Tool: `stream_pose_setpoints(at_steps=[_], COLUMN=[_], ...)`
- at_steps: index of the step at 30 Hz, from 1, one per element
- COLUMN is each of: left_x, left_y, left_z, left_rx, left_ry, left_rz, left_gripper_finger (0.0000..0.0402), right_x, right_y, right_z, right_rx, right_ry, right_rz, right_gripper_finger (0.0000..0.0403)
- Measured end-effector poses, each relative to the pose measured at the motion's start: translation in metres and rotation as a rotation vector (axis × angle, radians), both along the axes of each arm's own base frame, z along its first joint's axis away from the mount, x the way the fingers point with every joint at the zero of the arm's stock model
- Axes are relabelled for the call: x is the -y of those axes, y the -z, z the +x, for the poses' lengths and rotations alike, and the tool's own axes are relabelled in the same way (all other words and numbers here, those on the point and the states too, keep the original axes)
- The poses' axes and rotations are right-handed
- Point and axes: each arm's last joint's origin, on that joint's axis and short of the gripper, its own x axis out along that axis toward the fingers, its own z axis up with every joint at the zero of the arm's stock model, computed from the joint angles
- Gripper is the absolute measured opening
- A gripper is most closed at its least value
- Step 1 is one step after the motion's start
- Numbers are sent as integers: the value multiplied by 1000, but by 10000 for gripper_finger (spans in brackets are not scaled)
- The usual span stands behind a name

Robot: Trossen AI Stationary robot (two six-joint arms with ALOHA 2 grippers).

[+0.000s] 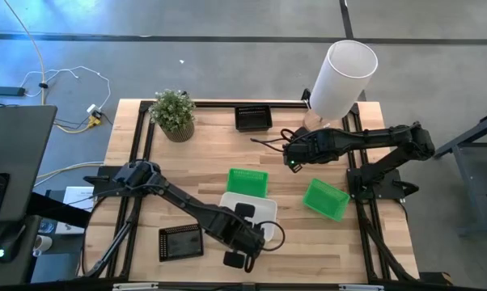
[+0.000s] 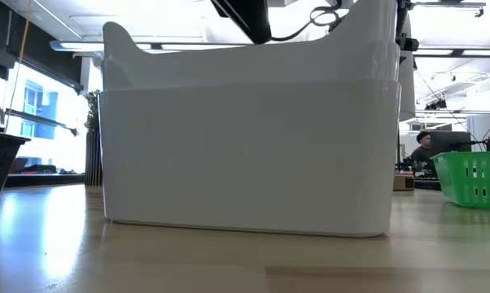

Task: Stack baskets by color
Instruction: Stack the right green bin on the left green bins

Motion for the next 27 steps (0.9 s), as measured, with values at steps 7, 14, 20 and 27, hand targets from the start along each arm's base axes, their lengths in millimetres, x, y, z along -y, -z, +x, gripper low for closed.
stream_pose_setpoints(at_steps=[7,14,20,27], left_x=[-5,-19,-39,-64], left_y=[-14,-59,-96,-106], left_z=[-6,-30,-59,-98], left_rx=[-35,37,64,75], left_ry=[46,44,-44,-218], left_rz=[-100,2,94,156], left_gripper_finger=[121,117,115,115], right_x=[0,-1,-2,-4], right_y=[0,0,-1,-4], right_z=[0,2,12,26], right_rx=[-12,-20,32,87], right_ry=[-22,-79,-206,-412], right_rz=[7,31,33,37], right_gripper_finger=[124,124,124,124])
